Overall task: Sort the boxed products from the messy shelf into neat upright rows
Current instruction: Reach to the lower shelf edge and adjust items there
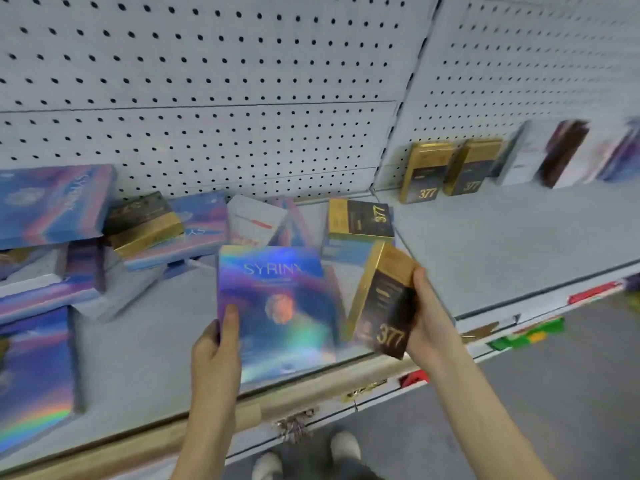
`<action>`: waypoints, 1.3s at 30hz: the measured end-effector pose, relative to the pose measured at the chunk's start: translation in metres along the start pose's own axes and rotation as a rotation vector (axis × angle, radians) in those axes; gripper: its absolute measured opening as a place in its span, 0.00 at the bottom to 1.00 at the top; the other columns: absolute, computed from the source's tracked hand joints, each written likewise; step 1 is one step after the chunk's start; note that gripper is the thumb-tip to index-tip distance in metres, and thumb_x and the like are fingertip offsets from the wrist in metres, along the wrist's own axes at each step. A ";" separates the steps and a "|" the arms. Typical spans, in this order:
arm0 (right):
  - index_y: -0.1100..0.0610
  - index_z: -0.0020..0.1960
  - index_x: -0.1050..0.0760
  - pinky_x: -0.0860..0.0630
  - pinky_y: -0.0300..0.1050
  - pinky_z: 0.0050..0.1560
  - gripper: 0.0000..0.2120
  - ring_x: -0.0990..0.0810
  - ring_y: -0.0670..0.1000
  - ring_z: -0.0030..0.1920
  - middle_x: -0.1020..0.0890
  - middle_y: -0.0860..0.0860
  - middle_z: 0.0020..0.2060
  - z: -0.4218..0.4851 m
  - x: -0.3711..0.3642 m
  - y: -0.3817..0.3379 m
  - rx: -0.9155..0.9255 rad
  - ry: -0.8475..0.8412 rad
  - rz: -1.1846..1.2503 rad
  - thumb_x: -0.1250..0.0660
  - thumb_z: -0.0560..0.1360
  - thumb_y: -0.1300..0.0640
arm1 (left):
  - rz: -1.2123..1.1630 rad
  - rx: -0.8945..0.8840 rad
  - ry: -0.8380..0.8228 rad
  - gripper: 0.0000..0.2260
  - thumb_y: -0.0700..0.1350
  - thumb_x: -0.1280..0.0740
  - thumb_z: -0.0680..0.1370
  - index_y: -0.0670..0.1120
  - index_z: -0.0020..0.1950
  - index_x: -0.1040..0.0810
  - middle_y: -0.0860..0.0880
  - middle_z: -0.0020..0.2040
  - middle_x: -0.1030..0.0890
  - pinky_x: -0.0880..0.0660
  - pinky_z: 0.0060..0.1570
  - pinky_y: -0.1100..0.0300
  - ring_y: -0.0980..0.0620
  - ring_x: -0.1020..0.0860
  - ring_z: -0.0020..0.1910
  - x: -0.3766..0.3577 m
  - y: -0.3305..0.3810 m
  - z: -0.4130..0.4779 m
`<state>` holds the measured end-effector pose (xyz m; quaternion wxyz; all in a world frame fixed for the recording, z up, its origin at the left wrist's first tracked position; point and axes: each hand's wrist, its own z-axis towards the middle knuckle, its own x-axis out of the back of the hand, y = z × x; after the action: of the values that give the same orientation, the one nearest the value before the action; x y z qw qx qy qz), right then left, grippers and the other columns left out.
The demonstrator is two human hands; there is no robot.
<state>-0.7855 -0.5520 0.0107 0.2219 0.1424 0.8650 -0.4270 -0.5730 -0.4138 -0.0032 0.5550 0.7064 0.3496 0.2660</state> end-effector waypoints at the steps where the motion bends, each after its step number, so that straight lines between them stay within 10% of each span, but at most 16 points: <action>1: 0.55 0.61 0.21 0.20 0.56 0.50 0.25 0.16 0.57 0.54 0.16 0.56 0.55 -0.004 0.008 -0.003 -0.032 0.027 -0.007 0.37 0.74 0.38 | -0.003 0.015 -0.020 0.15 0.50 0.39 0.81 0.45 0.39 0.23 0.50 0.38 0.21 0.29 0.34 0.68 0.56 0.27 0.37 -0.015 -0.001 -0.008; 4: 0.59 0.59 0.20 0.18 0.52 0.42 0.19 0.15 0.57 0.50 0.16 0.58 0.53 -0.013 0.035 -0.015 -0.056 0.052 -0.035 0.36 0.77 0.46 | 0.006 0.043 -0.102 0.14 0.51 0.38 0.80 0.45 0.38 0.23 0.48 0.38 0.24 0.32 0.37 0.59 0.52 0.29 0.37 -0.059 -0.008 -0.035; 9: 0.63 0.63 0.24 0.26 0.60 0.62 0.16 0.20 0.61 0.59 0.17 0.61 0.56 -0.024 0.105 -0.053 -0.012 -0.063 -0.242 0.35 0.76 0.66 | 0.057 0.050 -0.129 0.14 0.51 0.36 0.79 0.46 0.36 0.26 0.59 0.27 0.28 0.36 0.30 0.69 0.54 0.32 0.32 -0.130 -0.023 -0.086; 12: 0.61 0.59 0.22 0.20 0.52 0.50 0.15 0.17 0.58 0.53 0.16 0.59 0.53 -0.032 0.158 -0.076 -0.007 -0.110 -0.315 0.34 0.73 0.70 | 0.056 0.098 -0.119 0.08 0.50 0.33 0.78 0.51 0.39 0.22 0.61 0.31 0.21 0.30 0.31 0.73 0.63 0.25 0.34 -0.180 -0.031 -0.124; 18: 0.57 0.60 0.23 0.20 0.47 0.46 0.18 0.16 0.56 0.50 0.15 0.56 0.50 -0.040 0.233 -0.128 0.118 -0.101 -0.385 0.34 0.74 0.71 | 0.100 0.064 -0.164 0.12 0.43 0.28 0.74 0.45 0.57 0.22 0.53 0.53 0.18 0.32 0.33 0.81 0.56 0.22 0.53 -0.271 -0.039 -0.199; 24: 0.57 0.57 0.20 0.19 0.51 0.52 0.14 0.16 0.55 0.52 0.15 0.55 0.50 -0.038 0.253 -0.175 0.270 -0.010 -0.468 0.26 0.72 0.60 | 0.115 0.062 -0.249 0.11 0.47 0.24 0.70 0.57 0.45 0.25 0.63 0.38 0.18 0.31 0.27 0.78 0.71 0.22 0.35 -0.332 -0.030 -0.230; 32: 0.44 0.60 0.26 0.21 0.39 0.41 0.16 0.17 0.50 0.42 0.15 0.51 0.40 -0.004 0.274 -0.229 0.223 -0.212 -0.681 0.29 0.75 0.56 | 0.061 -0.005 -0.142 0.10 0.48 0.25 0.70 0.48 0.49 0.20 0.58 0.37 0.16 0.29 0.27 0.74 0.66 0.20 0.33 -0.388 -0.023 -0.187; 39: 0.52 0.58 0.25 0.23 0.40 0.39 0.15 0.16 0.49 0.44 0.15 0.51 0.42 0.085 0.273 -0.281 0.162 -0.104 -0.649 0.28 0.73 0.57 | -0.059 0.038 -0.017 0.04 0.48 0.29 0.75 0.50 0.42 0.19 0.55 0.36 0.18 0.27 0.39 0.56 0.53 0.23 0.38 -0.444 -0.038 -0.109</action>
<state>-1.1205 -0.7713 0.0171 0.1061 -0.1452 0.8161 -0.5492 -0.9362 -0.6937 -0.0084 0.5519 0.7086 0.3705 0.2366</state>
